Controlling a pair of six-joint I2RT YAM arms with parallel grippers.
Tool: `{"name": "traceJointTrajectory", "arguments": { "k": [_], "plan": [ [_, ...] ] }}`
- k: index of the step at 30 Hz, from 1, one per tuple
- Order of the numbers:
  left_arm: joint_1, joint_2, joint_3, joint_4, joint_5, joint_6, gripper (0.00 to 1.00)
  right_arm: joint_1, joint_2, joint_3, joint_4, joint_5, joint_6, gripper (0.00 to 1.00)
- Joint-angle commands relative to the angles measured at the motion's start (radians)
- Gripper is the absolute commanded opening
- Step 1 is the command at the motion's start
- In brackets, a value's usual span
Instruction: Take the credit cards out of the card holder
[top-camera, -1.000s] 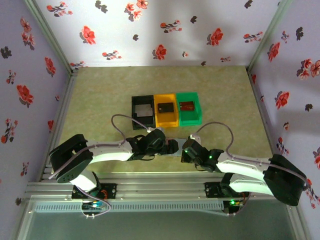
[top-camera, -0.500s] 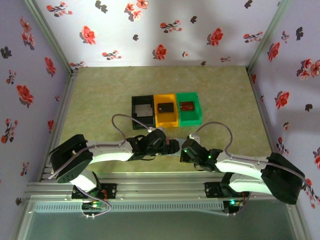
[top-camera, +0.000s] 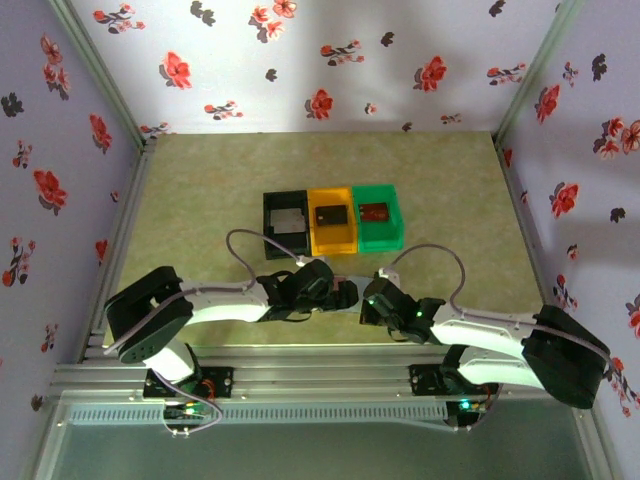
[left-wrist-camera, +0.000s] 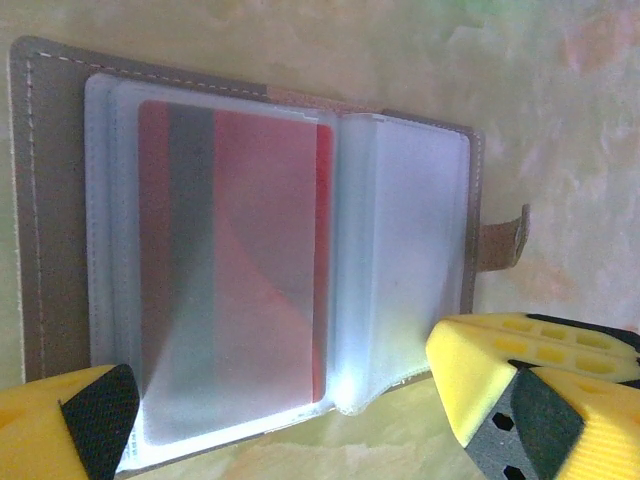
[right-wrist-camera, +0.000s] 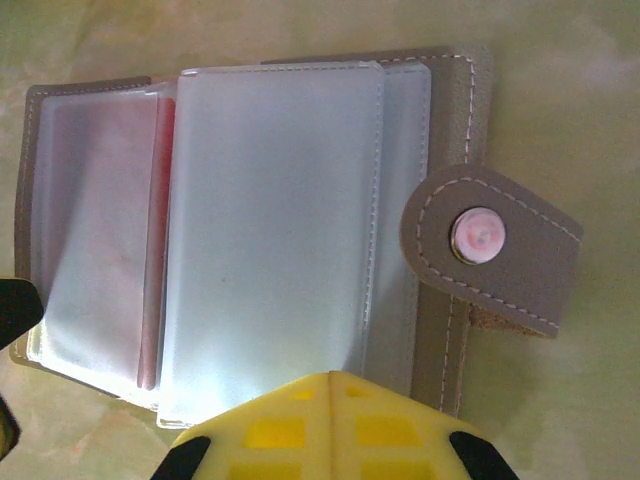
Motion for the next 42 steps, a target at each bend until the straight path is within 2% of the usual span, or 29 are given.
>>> {"name": "traceJointTrajectory", "arguments": {
  "k": [1, 23, 42],
  "plan": [
    [-0.01, 0.021, 0.016, -0.011, -0.027, 0.02, 1.0, 0.0, 0.009, -0.024, -0.017, -0.005, 0.019, 0.06],
    [-0.026, 0.047, 0.035, 0.003, -0.022, 0.019, 1.0, 0.001, 0.018, -0.03, -0.003, -0.01, 0.023, 0.05],
    [-0.027, 0.031, 0.052, -0.073, -0.056, 0.057, 1.0, 0.0, 0.009, -0.036, -0.01, -0.007, 0.023, 0.04]
  ]
}}
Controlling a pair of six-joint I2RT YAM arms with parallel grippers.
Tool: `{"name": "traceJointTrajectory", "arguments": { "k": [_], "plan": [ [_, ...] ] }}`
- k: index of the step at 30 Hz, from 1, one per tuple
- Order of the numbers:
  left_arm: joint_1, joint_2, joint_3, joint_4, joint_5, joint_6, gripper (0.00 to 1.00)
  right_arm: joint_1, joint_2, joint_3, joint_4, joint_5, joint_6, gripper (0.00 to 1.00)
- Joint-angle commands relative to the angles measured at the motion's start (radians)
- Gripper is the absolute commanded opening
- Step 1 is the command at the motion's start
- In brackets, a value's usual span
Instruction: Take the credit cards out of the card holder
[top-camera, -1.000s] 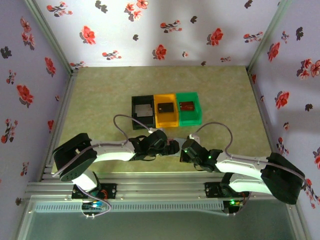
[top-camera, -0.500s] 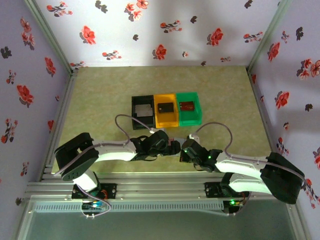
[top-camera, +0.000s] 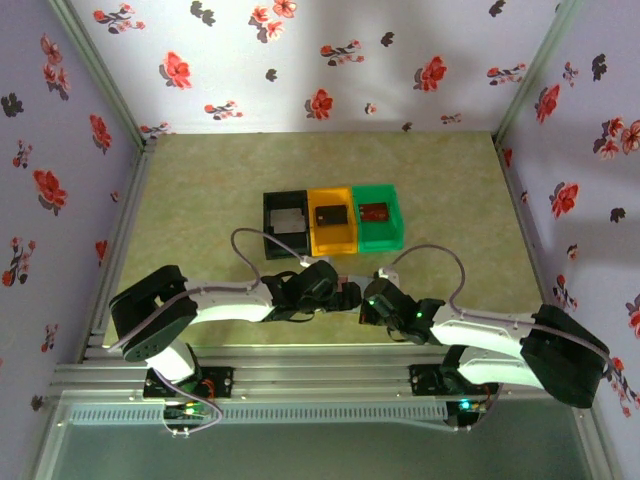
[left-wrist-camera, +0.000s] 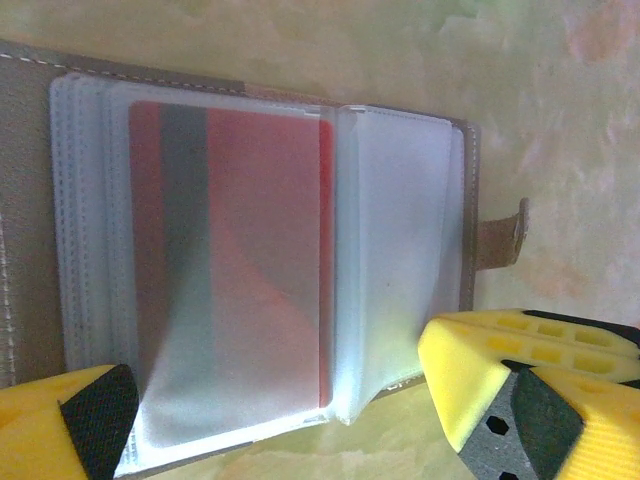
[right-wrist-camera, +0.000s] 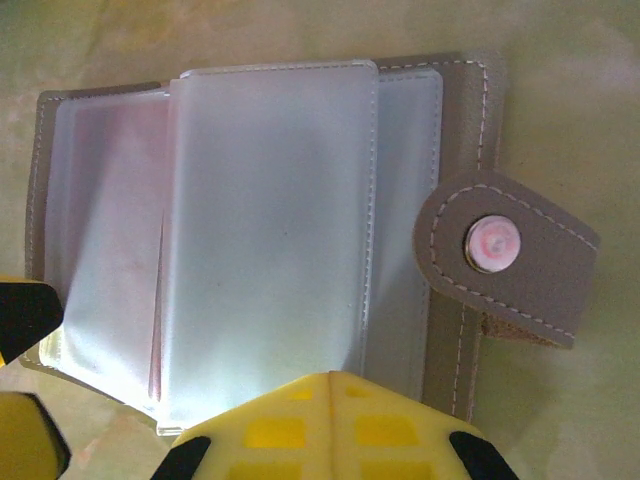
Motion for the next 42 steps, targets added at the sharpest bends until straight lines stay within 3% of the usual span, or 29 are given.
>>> {"name": "traceJointTrajectory", "arguments": {
  "k": [1, 42],
  "plan": [
    [-0.01, 0.004, 0.024, -0.058, -0.04, 0.036, 1.0, 0.001, 0.003, -0.025, -0.046, -0.007, 0.023, 0.04],
    [-0.025, 0.043, 0.042, -0.066, -0.059, 0.043, 1.0, 0.001, 0.004, -0.02, -0.053, -0.014, 0.021, 0.03]
  ]
}}
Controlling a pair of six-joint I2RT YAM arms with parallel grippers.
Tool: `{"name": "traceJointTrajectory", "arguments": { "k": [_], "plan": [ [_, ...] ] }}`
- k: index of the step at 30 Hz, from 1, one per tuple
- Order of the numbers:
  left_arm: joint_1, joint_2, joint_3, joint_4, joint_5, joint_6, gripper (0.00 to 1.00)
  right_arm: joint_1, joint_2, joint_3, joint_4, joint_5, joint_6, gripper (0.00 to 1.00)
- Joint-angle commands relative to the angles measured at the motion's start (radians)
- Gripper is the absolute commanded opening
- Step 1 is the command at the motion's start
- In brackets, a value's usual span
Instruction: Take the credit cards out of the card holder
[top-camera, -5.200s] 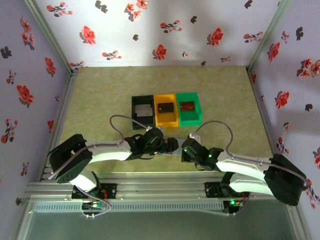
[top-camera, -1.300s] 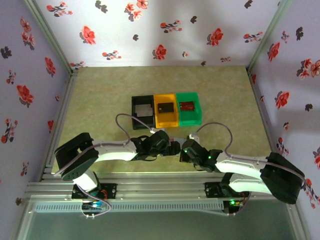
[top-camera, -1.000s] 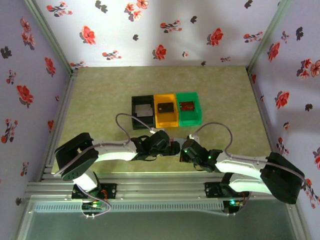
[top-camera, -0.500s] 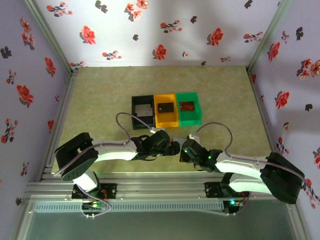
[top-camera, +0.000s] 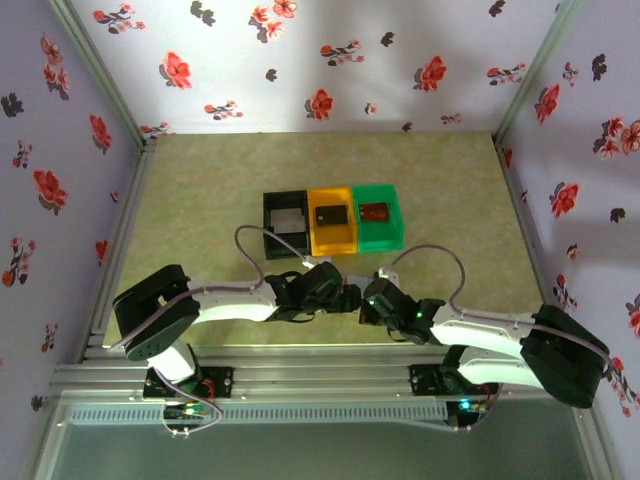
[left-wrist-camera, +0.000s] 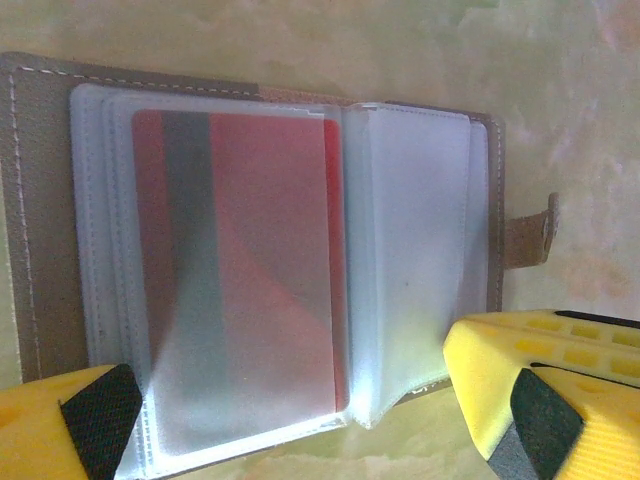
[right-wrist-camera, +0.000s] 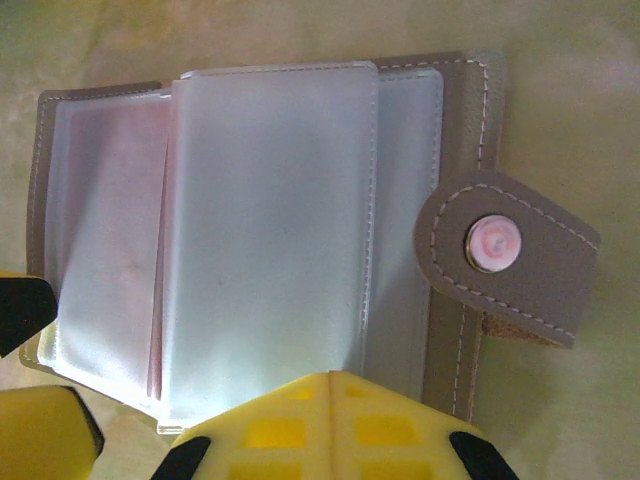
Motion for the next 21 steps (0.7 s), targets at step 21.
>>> {"name": "traceJointTrajectory", "arguments": {
  "k": [21],
  "plan": [
    [-0.027, 0.035, 0.03, 0.03, -0.01, 0.001, 1.0, 0.001, 0.003, -0.028, -0.046, -0.014, 0.025, 0.02]
  ]
}}
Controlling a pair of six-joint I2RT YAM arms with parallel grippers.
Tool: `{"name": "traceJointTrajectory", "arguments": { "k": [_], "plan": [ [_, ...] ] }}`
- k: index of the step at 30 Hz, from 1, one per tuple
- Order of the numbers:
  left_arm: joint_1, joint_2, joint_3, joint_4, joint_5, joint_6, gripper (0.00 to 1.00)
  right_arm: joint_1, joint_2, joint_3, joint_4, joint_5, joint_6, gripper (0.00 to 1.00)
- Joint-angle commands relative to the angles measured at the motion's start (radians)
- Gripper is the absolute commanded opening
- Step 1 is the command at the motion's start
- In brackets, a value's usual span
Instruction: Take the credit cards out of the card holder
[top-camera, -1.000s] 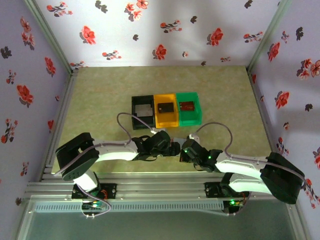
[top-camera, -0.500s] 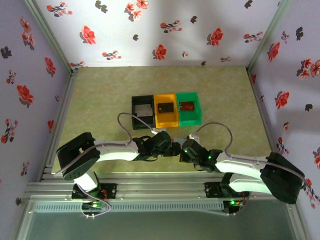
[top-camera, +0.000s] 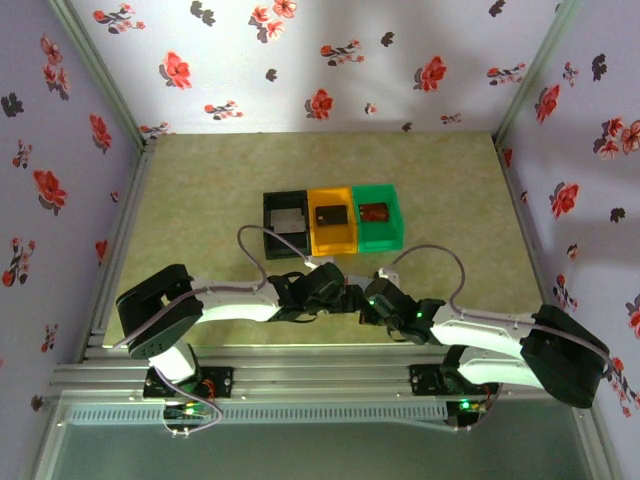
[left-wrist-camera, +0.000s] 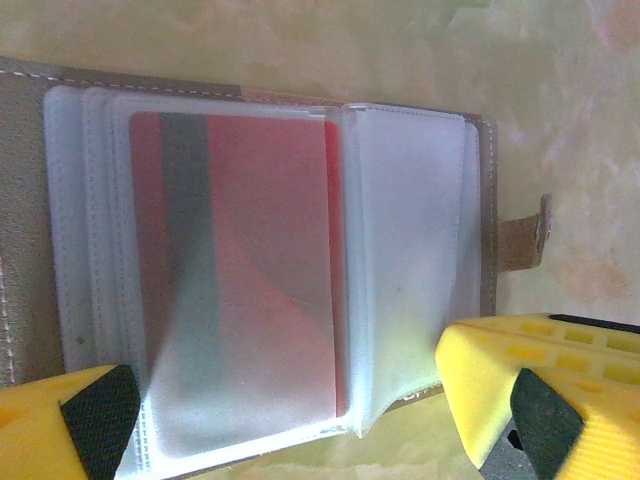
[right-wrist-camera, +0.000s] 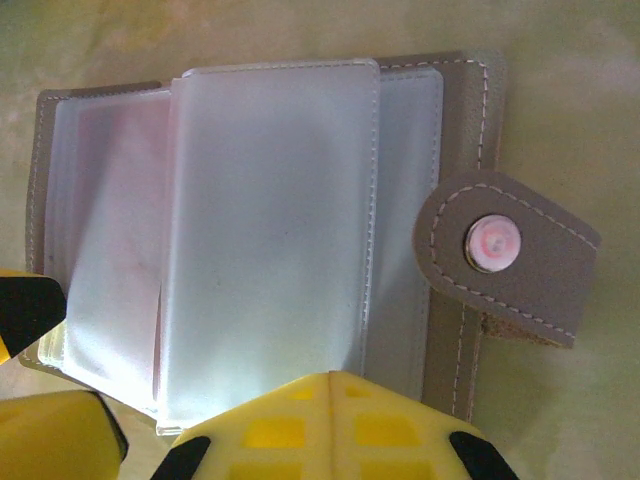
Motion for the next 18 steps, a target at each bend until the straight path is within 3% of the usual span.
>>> {"name": "traceJointTrajectory", "arguments": {
  "k": [1, 12, 18],
  "plan": [
    [-0.016, 0.02, 0.015, 0.027, 0.002, 0.002, 1.0, 0.001, 0.001, -0.027, -0.045, -0.013, 0.025, 0.02],
    [-0.022, 0.019, 0.015, 0.056, 0.015, 0.018, 0.99, 0.001, -0.003, -0.034, -0.041, -0.014, 0.027, 0.02],
    [-0.024, -0.003, 0.002, 0.072, 0.013, 0.032, 0.94, 0.0, -0.023, -0.041, -0.034, -0.019, 0.025, 0.01]
  ]
}}
